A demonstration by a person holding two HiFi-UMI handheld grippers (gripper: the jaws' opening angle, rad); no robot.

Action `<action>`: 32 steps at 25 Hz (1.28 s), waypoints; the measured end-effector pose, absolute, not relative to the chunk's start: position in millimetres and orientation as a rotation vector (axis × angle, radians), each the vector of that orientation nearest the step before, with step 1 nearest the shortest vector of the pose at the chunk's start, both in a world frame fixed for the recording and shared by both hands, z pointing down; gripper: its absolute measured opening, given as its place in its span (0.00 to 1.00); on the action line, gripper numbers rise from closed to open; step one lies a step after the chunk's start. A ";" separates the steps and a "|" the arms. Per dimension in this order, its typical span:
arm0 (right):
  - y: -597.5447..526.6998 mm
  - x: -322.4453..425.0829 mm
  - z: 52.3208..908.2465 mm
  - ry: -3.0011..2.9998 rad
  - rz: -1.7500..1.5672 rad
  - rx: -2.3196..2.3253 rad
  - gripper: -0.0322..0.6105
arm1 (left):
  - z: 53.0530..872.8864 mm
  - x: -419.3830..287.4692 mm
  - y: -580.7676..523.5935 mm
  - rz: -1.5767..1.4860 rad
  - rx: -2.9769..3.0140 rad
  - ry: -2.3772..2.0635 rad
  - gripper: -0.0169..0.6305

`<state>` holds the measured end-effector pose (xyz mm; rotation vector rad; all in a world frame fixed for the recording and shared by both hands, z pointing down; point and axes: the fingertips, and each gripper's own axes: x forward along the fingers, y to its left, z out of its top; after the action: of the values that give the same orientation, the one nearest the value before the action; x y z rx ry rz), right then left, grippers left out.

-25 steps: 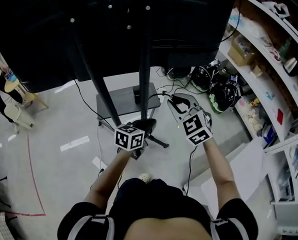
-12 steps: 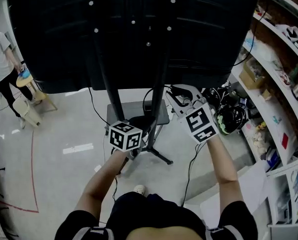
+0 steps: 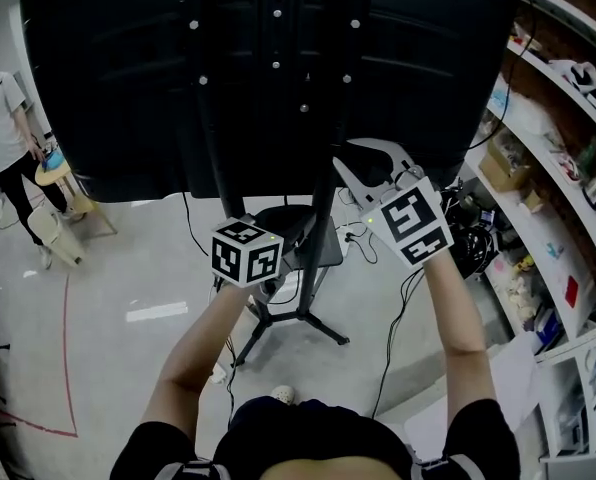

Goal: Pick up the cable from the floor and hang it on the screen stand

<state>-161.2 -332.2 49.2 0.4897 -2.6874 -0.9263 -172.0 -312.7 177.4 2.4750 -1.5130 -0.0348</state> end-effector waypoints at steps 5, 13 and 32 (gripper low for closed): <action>-339.0 -170.2 12.9 -2.702 -1.005 0.491 0.19 | 143.9 -178.1 -330.6 -0.072 2.520 -1.548 0.04; -352.4 -175.8 -49.0 -2.707 -1.087 0.494 0.19 | 81.7 -189.4 -343.9 -0.135 2.574 -1.586 0.04; -372.2 -172.7 -175.4 -2.661 -1.277 0.599 0.19 | -44.1 -209.8 -367.7 -0.211 2.727 -1.733 0.04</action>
<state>-172.7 -372.2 -175.4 0.5993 -2.6610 -1.2765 -209.8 -367.7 -44.1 2.7274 -1.7325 -0.2112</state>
